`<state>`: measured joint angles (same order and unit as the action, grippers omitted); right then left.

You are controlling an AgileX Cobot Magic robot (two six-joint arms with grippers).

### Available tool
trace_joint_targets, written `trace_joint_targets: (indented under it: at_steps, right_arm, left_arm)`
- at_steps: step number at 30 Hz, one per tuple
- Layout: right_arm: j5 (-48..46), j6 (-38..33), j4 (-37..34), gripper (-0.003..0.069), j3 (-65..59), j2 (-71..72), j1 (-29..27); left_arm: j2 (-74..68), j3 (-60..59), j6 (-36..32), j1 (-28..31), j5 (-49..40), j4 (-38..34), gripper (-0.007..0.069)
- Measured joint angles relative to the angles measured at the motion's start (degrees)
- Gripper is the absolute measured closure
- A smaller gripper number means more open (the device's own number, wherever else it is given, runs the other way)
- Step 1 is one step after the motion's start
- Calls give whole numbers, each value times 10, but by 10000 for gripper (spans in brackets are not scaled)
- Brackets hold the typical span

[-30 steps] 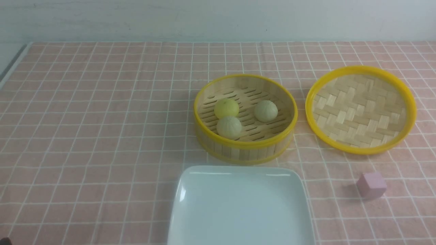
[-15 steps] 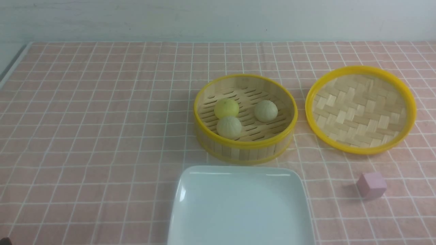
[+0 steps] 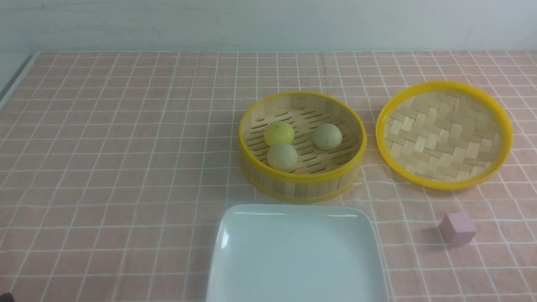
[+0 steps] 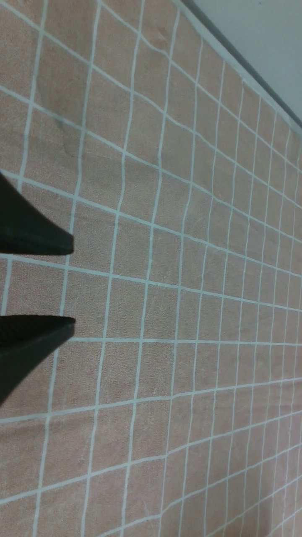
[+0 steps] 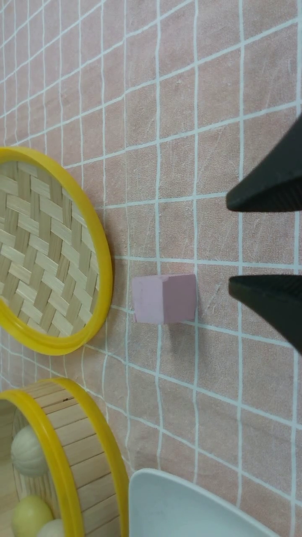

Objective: Put the steamed buns into the plate on the pink tablecloth.
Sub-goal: 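Reach toward a bun in the bamboo steamer with the right gripper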

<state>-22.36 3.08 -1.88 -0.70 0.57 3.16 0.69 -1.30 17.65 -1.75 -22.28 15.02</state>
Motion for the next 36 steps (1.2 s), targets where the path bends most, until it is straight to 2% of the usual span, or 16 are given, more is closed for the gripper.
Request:
trace_joint_targets:
  at_steps: [4,8,10,11,12,13,14,18,22,24,26,29,33,35,36]
  right_arm:
    - [0,0,0,420,0,0,0]
    - [4,15,-13,420,0,0,0]
    - [10,59,-69,420,-1,0,0]
    - [14,112,-135,420,-3,0,0]
    - [14,112,-145,420,-3,0,0]
    - [16,189,-226,420,-5,0,0]
    - [16,221,-269,420,-5,0,0]
    - [17,275,-361,420,-6,0,0]
    - [18,283,-387,420,-6,0,0]
    - [18,280,-392,420,-6,0,0]
    - [22,263,-395,431,-5,0,0]
    - [40,213,-394,484,23,0,0]
    - [53,93,-371,636,109,-32,0]
    - [32,19,-343,671,165,-92,0]
    - [18,-7,-332,671,185,-125,0]
  left_arm:
    - [0,0,5,0,0,-5,384]
    - [0,-1,108,0,16,-131,384]
    - [0,-2,181,0,22,-235,384]
    - [0,-2,231,0,25,-288,384]
    - [0,-2,231,0,25,-296,384]
    - [0,-2,276,0,27,-351,384]
    - [0,-2,301,0,28,-376,384]
    - [0,-2,324,0,30,-418,384]
    - [0,-3,325,0,40,-422,384]
    - [0,-3,317,0,46,-416,384]
    - [0,-3,277,0,72,-377,384]
    - [0,-1,243,0,112,-348,410]
    - [-3,66,188,0,80,-306,529]
    - [-40,118,162,0,41,-271,601]
    - [-61,128,159,0,23,-263,609]
